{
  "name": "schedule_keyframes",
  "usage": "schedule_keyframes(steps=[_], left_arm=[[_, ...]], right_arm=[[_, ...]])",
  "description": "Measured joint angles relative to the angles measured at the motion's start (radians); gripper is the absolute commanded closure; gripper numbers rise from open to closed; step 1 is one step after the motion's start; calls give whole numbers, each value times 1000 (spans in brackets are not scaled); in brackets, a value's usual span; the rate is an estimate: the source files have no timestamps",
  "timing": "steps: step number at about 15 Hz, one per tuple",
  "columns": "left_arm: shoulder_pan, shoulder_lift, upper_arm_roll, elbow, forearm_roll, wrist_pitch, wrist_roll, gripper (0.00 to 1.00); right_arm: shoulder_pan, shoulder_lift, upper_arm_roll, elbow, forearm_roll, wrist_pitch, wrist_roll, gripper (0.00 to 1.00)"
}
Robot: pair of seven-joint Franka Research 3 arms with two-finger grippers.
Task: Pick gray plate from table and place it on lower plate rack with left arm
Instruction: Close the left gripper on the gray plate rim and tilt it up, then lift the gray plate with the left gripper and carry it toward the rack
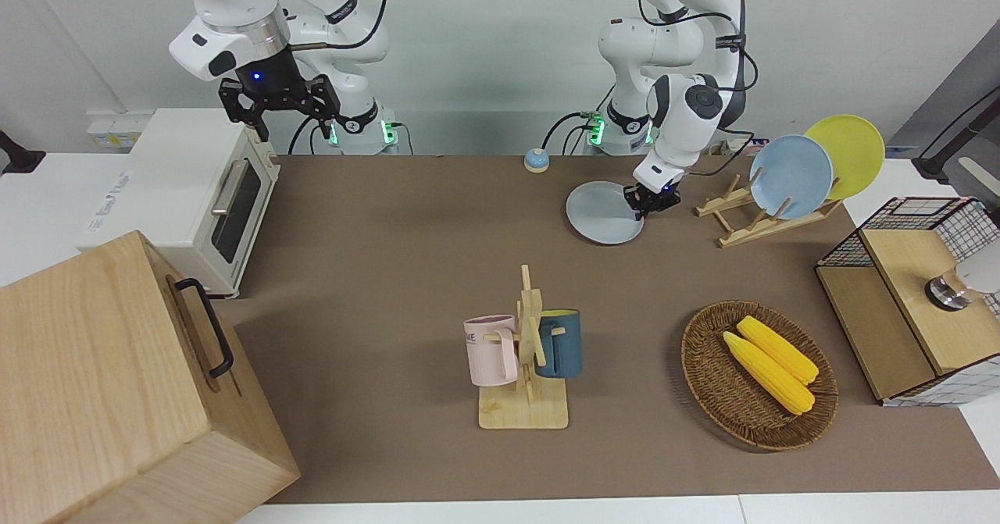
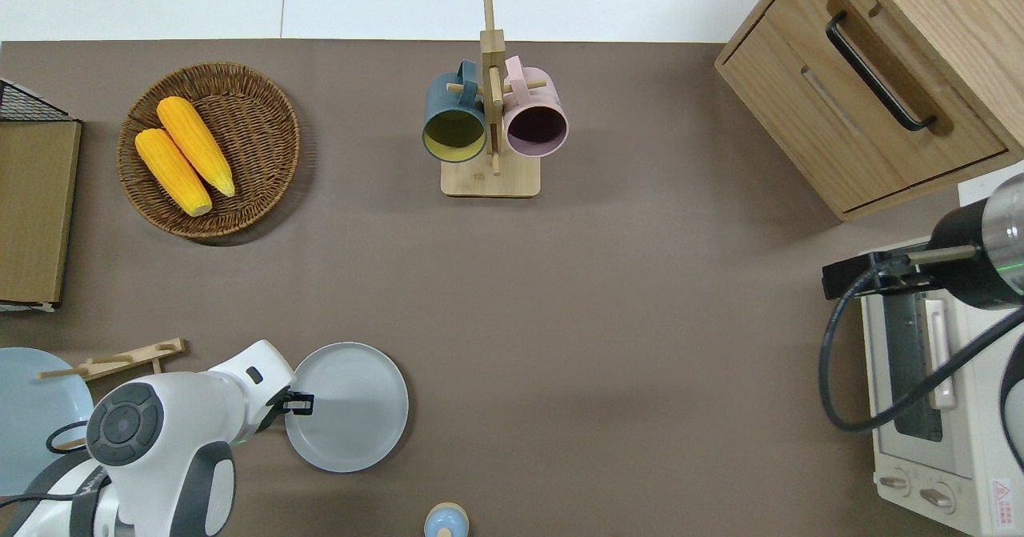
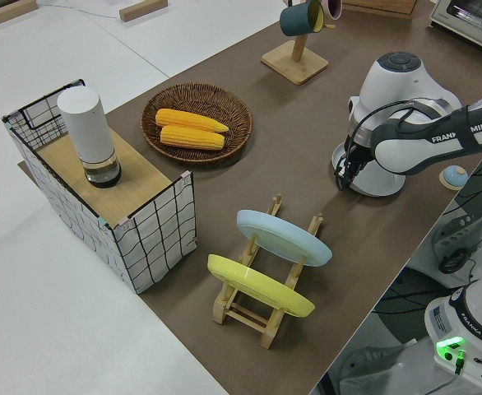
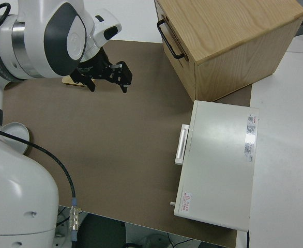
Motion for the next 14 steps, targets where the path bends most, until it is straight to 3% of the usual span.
schedule_keyframes(steps=[14], left_arm=[[1,-24,69,182,0,-272,-2,1000]], right_arm=[[0,0,0,0,0,0,0,11]])
